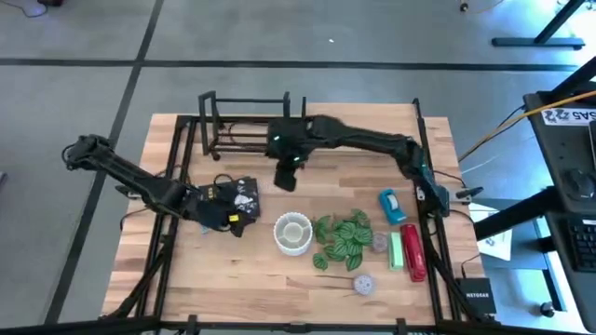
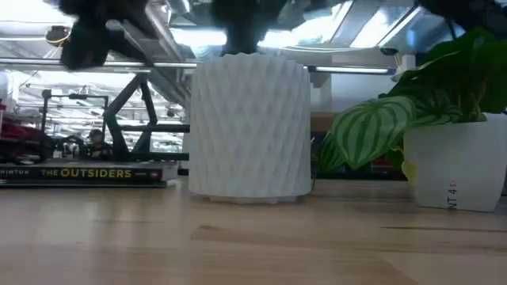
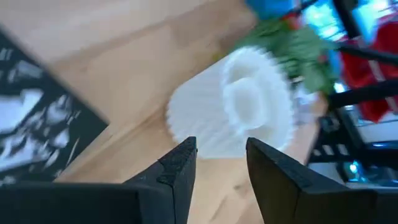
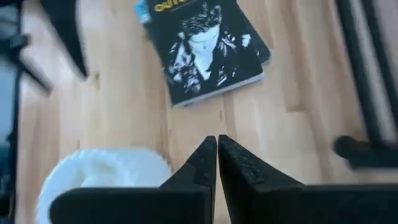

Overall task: Stock shelves
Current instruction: Return to Home Position

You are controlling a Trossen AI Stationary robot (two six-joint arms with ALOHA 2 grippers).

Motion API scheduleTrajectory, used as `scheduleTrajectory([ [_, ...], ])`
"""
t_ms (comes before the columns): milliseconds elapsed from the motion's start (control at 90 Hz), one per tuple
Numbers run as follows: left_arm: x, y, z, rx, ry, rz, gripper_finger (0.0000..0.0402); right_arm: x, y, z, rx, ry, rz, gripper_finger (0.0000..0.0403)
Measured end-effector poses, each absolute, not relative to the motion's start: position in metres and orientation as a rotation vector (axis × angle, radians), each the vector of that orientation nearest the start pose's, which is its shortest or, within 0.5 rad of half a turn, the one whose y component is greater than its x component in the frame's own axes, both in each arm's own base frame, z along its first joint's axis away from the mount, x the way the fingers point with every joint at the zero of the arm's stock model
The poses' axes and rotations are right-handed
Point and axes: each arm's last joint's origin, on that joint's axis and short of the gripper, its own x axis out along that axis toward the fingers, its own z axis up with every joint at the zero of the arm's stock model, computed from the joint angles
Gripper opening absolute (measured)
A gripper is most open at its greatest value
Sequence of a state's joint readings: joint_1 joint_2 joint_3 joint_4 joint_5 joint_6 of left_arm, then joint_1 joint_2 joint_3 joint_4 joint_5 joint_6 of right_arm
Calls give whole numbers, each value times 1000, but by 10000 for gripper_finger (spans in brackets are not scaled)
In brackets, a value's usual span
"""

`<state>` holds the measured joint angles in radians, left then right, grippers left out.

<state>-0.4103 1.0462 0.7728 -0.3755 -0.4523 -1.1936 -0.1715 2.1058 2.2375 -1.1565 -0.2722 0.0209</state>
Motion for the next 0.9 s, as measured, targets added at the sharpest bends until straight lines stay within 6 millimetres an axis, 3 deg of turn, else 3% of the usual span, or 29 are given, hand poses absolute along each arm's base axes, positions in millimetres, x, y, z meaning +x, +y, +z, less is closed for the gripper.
scheduleTrajectory([
  [156, 196, -69, 300, -844, 304, 327, 123, 387, -58, 394, 173, 955, 148, 0],
  [400, 187, -63, 353, -729, 46, 265, 123, 313, -49, 454, 138, 859, 267, 0],
  [556, 180, -59, 376, -666, -55, 249, 123, 267, -63, 478, 158, 814, 214, 0],
  [722, 172, -55, 383, -649, -102, 268, 123, 213, -76, 504, 163, 712, 99, 0],
  [900, 170, -53, 385, -652, -125, 304, 123, 166, -76, 505, 193, 615, 63, 0],
])
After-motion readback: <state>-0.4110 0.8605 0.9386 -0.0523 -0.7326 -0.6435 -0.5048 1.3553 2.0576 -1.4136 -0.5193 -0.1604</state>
